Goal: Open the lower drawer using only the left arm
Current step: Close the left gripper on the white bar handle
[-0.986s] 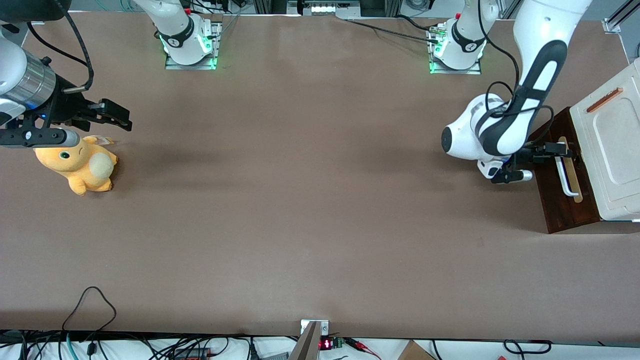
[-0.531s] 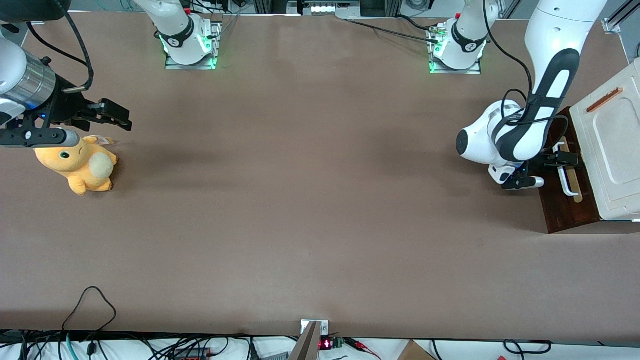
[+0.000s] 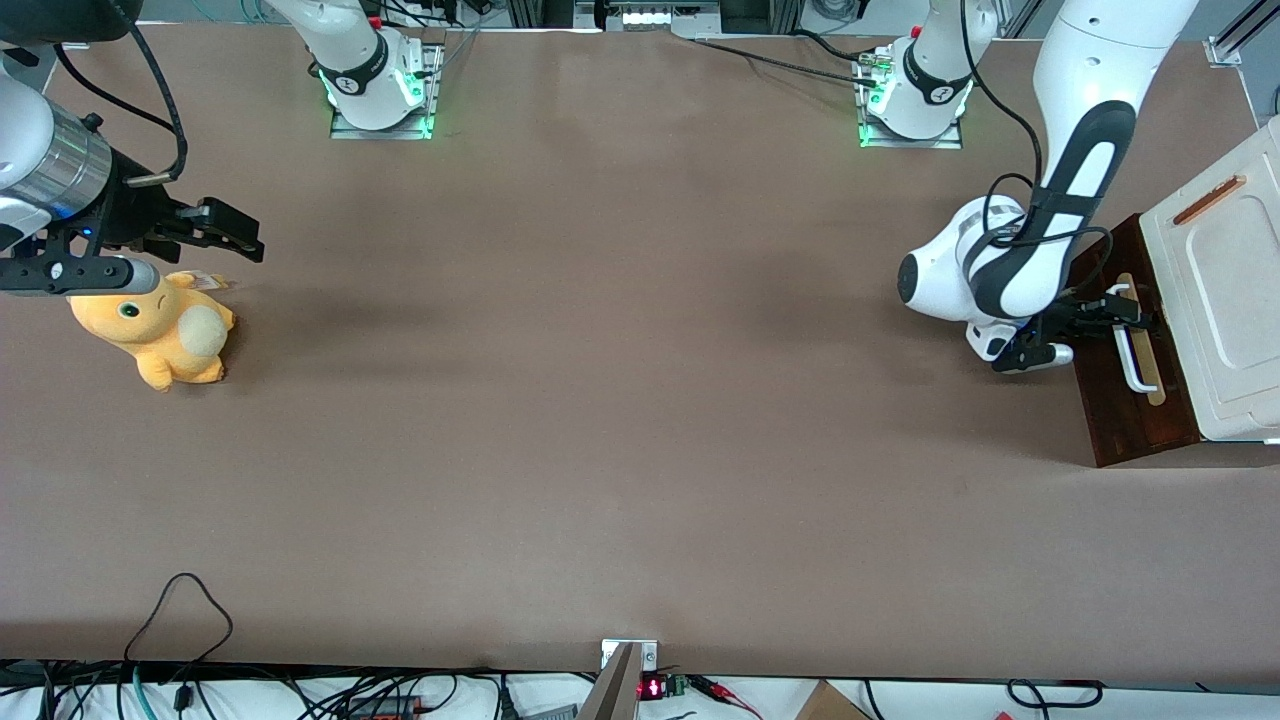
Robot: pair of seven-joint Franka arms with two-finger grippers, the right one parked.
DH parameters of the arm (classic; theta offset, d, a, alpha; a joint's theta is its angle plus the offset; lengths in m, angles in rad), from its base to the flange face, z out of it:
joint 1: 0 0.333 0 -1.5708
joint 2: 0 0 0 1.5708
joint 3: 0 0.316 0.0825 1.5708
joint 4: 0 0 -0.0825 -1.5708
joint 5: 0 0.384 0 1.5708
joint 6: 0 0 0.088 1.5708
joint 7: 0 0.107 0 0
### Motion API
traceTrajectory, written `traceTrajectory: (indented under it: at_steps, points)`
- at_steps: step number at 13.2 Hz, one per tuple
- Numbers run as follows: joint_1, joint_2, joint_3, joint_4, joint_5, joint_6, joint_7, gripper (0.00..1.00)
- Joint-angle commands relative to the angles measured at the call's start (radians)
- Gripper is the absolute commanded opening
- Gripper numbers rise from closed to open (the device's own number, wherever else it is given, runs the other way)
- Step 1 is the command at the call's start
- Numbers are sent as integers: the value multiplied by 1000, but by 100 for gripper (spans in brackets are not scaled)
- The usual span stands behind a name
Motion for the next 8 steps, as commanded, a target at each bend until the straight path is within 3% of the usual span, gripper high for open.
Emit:
traceTrajectory:
  at_steps: [1,8]
  points:
    - [-10,2,6,-43,76,-29,-81,72]
    - [-10,13,8,-63,86,-32,-138,44]
